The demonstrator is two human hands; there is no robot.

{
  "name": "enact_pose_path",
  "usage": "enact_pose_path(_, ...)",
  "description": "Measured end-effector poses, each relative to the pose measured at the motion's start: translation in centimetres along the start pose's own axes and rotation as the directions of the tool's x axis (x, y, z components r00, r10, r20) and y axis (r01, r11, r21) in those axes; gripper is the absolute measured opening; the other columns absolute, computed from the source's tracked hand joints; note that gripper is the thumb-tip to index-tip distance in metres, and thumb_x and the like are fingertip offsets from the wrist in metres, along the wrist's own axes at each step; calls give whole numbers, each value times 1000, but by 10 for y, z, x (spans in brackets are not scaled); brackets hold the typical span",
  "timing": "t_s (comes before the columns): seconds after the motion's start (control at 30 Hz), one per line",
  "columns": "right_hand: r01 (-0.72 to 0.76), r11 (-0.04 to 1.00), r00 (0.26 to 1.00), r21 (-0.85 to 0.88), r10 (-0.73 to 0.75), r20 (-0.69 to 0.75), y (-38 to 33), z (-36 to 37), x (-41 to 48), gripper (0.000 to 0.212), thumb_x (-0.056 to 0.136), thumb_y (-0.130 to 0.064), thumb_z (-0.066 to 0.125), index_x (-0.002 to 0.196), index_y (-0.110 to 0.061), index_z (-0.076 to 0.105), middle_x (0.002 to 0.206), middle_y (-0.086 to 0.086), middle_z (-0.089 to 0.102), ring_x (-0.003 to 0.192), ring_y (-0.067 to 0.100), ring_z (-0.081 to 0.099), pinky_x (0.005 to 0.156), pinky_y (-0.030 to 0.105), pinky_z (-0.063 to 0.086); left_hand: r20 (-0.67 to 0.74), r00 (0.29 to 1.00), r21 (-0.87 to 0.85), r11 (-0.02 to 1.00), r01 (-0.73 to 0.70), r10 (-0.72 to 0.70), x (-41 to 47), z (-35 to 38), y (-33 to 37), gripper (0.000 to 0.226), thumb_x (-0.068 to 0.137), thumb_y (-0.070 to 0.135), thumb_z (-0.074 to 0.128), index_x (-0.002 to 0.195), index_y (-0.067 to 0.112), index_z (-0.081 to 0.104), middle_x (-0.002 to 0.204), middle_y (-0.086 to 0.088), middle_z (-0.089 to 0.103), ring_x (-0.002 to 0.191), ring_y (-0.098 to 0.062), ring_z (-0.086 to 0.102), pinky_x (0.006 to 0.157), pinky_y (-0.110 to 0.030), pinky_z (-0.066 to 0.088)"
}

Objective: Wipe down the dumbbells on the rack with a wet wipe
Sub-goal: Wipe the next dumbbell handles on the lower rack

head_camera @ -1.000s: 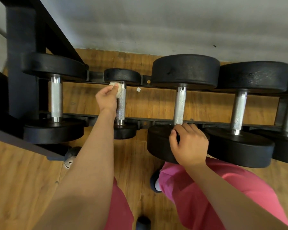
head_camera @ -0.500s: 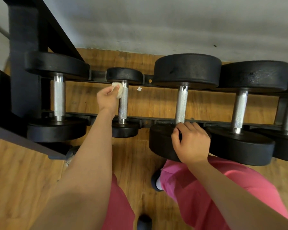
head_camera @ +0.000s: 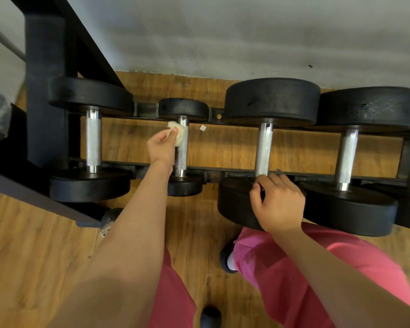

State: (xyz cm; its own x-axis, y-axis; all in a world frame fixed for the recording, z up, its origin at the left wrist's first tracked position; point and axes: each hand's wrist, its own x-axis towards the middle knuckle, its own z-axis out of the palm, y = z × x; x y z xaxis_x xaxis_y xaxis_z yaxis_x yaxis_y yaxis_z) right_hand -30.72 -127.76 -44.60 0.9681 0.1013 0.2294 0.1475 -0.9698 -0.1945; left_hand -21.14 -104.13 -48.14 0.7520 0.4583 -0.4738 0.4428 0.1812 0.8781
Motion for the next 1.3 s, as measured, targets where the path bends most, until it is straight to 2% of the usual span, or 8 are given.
enact_pose_path(0.1,-3,1000,1000,-8,3,4,0,0,1,31,86,-26,43,72,-11,67,64,2,58,63,23,54,55,26,32,64,998,18,1000,20,-21,0,3,-1,23,96,26,60,113,13,67,102,3,67,93,-5,61,67,-11,46)
enact_pose_path(0.27,3,1000,1000,-17,-3,3,0,1,1,31,87,-26,43,73,-11,67,64,2,59,62,23,54,56,25,29,4,1000,1,1000,27,-27,7,3,-1,19,99,27,56,87,19,68,89,5,66,87,-5,59,71,-16,43)
enact_pose_path(0.4,4,1000,1000,-19,-4,13,0,1,1,31,87,-26,43,72,-11,67,65,2,59,63,23,54,57,25,28,71,996,36,998,60,-62,7,6,-3,33,96,35,58,114,10,68,104,-1,68,91,-8,61,66,-16,45)
enact_pose_path(0.7,3,1000,1000,-16,-3,6,0,-1,2,31,86,-26,43,71,-11,66,64,2,58,62,24,54,57,25,28,-131,990,-52,998,40,-47,10,16,-6,27,99,29,55,78,13,64,80,-3,62,79,-15,57,73,-25,48)
enact_pose_path(0.9,8,1000,1000,-19,-8,3,0,-1,2,30,86,-25,43,72,-11,66,64,2,58,62,23,54,57,24,27,-331,939,24,995,-95,97,12,14,-3,19,87,10,69,98,21,58,113,-4,61,100,-14,61,76,-17,49)
enact_pose_path(1.0,6,1000,1000,-9,-6,3,1,0,2,30,87,-25,44,72,-11,66,64,3,58,63,24,54,55,26,31,-232,959,96,985,-144,163,11,10,-7,16,90,5,64,95,19,69,106,-1,68,99,-12,64,88,-26,55)
enact_pose_path(1.17,-2,1000,1000,0,2,4,0,0,1,30,86,-25,44,71,-11,66,64,3,58,64,26,56,54,30,38,9,1000,-24,999,-23,24,4,1,-3,23,98,11,55,116,12,69,104,5,68,98,-6,63,80,-17,51)
enact_pose_path(1.3,-2,1000,1000,-14,2,-1,0,1,1,30,86,-26,44,71,-11,65,64,3,57,63,25,55,54,29,35,179,984,-55,998,33,-23,8,-12,0,18,95,12,60,106,22,70,114,0,69,112,-15,63,101,-32,48)
